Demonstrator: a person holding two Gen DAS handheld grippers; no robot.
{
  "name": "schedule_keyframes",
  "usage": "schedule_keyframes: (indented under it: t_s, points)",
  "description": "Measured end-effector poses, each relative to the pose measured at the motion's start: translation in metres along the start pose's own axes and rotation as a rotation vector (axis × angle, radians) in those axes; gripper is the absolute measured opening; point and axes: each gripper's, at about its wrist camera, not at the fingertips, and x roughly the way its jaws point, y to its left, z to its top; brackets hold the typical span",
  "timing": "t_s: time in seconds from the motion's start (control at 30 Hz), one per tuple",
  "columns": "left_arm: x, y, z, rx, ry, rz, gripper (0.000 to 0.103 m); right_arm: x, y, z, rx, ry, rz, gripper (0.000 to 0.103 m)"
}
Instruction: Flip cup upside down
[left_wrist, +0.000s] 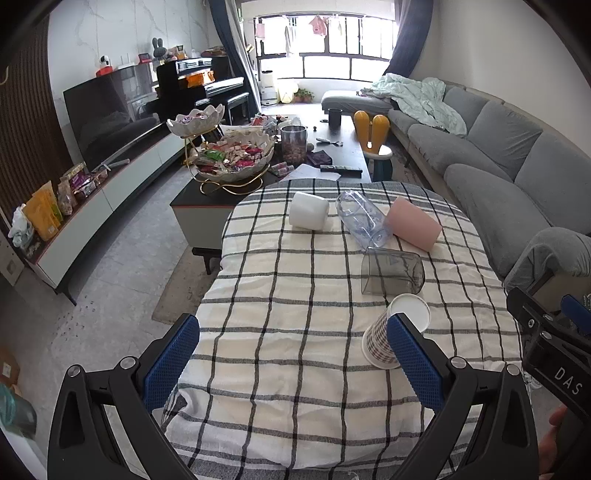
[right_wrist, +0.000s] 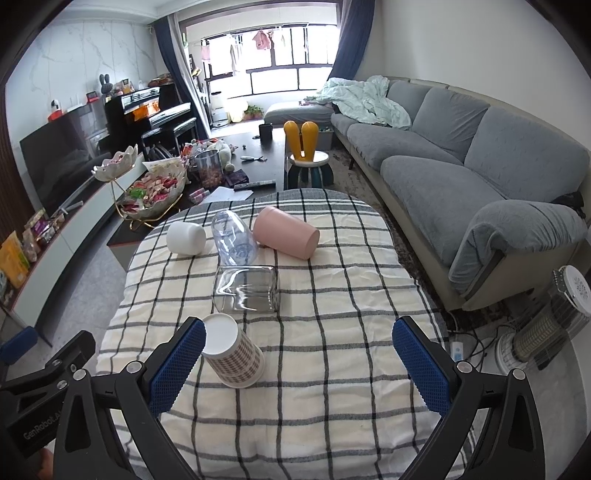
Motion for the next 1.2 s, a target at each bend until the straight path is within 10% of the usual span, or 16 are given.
schedule_keyframes:
  t_s: [1.2]
  points:
    - [0.044, 0.026, 0.043, -0.047, -0.005, 0.049, 0.103, 0.055, 0.036, 0.048, -0.043, 0.014, 0.047, 0.102]
